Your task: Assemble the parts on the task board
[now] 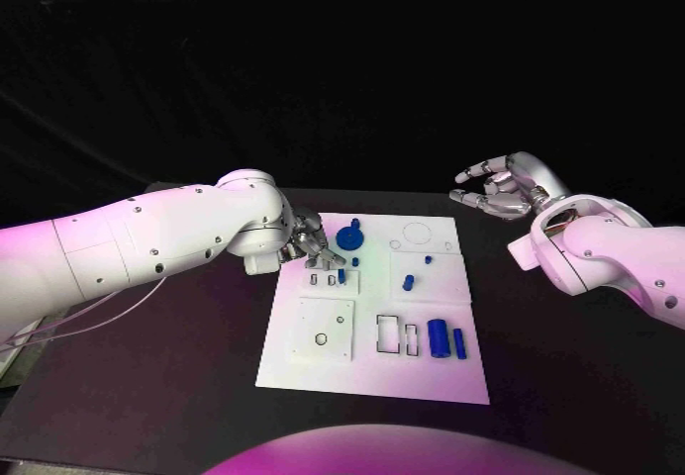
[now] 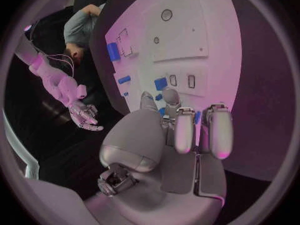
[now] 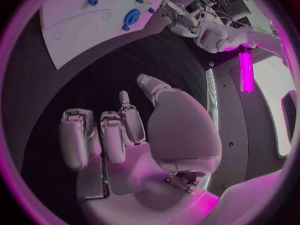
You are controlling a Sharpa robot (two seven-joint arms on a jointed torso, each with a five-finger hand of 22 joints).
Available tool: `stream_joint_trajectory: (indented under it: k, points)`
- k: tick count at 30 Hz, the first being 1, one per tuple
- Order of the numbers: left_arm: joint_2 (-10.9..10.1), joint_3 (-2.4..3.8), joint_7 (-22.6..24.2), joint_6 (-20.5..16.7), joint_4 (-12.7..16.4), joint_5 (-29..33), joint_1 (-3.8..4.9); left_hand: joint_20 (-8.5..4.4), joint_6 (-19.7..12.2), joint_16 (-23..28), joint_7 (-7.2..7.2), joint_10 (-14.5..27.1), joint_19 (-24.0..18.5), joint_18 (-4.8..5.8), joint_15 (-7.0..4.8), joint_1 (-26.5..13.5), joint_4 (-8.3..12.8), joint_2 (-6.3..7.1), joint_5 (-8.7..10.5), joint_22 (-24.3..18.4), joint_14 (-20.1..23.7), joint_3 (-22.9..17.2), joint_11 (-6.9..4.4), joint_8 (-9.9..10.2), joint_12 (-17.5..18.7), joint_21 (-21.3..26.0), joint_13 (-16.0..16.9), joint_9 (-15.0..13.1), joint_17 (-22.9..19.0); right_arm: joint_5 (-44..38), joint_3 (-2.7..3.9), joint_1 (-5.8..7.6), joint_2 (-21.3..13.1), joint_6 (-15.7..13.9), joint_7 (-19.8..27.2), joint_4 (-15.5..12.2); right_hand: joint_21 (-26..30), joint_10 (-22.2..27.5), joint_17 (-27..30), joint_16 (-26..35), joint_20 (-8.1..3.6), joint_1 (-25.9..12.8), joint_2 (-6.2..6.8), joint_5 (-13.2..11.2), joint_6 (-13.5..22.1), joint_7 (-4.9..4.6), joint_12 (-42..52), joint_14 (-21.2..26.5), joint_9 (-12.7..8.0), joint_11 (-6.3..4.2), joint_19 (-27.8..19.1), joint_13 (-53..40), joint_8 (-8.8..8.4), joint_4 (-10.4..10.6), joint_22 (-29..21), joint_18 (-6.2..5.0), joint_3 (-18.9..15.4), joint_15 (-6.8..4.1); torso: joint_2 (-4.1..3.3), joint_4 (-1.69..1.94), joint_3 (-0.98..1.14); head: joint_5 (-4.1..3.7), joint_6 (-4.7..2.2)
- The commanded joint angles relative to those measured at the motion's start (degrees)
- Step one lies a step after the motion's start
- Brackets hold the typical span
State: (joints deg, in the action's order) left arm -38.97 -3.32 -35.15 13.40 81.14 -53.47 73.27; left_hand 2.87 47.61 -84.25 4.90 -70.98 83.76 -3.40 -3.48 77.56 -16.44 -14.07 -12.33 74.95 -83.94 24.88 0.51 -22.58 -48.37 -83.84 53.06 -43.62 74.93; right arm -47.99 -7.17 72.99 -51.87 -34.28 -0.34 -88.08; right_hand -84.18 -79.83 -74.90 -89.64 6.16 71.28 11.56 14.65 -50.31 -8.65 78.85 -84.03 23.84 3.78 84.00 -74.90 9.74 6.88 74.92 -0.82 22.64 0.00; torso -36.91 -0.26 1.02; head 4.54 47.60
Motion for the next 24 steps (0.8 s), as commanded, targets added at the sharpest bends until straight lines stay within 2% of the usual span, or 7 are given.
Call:
stream_joint_trajectory:
  k: [1,4,9,14,24]
  points:
    - [0.57,-0.10,-1.78,2.66,-0.30,-0.18,0.17,0.12,0.42,-0.67,-0.02,-0.48,1.35,1.24,0.15,-0.78,-0.23,-0.17,0.34,5.13,-5.00,1.64,-0.18,0.00,-0.72,-0.54,0.42,-0.16,10.62,-0.02,0.02,0.00,0.10,1.13,-0.49,0.10,0.32,0.46,-15.10,-0.36,0.05,-0.07,0.53,0.34,-0.06,0.11,-0.22,-5.97,0.10,0.09,2.09,-2.85,0.33,0.08,12.13,-0.83,0.42,-0.02,-0.01,-0.01,-0.02,0.05,0.15]
    - [0.98,-0.22,-1.91,2.59,-0.63,-0.17,0.17,0.10,0.78,-1.34,-0.12,-1.03,1.86,1.47,0.10,-0.92,-0.18,-0.19,0.20,6.24,-5.14,1.61,-0.26,-0.20,-2.06,-1.18,1.55,-0.37,11.19,-0.02,0.02,0.00,0.17,1.29,-0.57,0.17,0.46,0.54,-15.10,-0.36,0.04,-0.10,0.55,0.41,-0.06,0.11,-0.31,-5.97,0.11,0.09,2.00,-2.76,0.35,0.08,12.06,-0.87,0.48,-0.02,-0.01,-0.06,-0.03,0.08,0.25]
    - [1.41,-0.32,-1.98,2.50,-0.97,-0.16,0.17,0.03,1.01,-1.98,-0.26,-2.76,2.19,1.62,0.01,-1.07,-0.16,-0.12,0.02,7.10,-5.27,1.59,-0.39,-0.52,-6.32,-1.67,5.19,-0.98,11.74,-0.02,0.02,-0.02,0.25,1.47,-0.66,0.28,0.58,0.59,-15.10,-0.36,0.04,-0.12,0.55,0.44,-0.06,0.11,-0.37,-5.97,0.12,0.09,1.92,-2.69,0.35,0.09,12.01,-0.90,0.51,-0.02,-0.05,-0.07,-0.08,0.04,0.28]
    - [1.89,-0.38,-1.95,2.52,-1.18,-0.09,0.17,0.00,1.06,-2.29,-0.31,-3.13,2.37,1.71,-0.02,-1.21,-0.19,-0.19,0.00,7.54,-5.33,1.59,-0.43,-0.67,-7.50,-1.92,6.19,-1.30,12.01,-0.02,0.02,-0.04,0.36,1.59,-0.74,0.38,0.74,0.62,-15.10,-0.36,0.04,-0.21,0.57,0.53,-0.09,0.11,-0.40,-5.97,0.15,0.09,1.83,-2.66,0.39,0.11,11.93,-0.94,0.63,-0.03,-0.06,0.00,0.00,-0.03,0.37]
    - [2.91,-0.48,-1.78,2.63,-2.17,0.44,0.16,-0.02,1.01,-2.41,-0.33,-3.14,2.39,1.73,-0.04,-1.35,-0.19,-0.28,-0.05,7.65,-5.35,1.58,-0.45,-0.73,-7.89,-1.98,6.51,-1.54,12.11,-0.03,0.02,-0.08,0.58,1.93,-0.99,0.58,0.81,0.65,-15.10,-0.36,0.03,-0.27,0.57,0.58,-0.12,0.12,-0.44,-5.97,0.18,0.08,1.79,-2.62,0.43,0.13,11.90,-0.96,0.75,-0.03,-0.06,-0.02,-0.03,0.06,0.46]
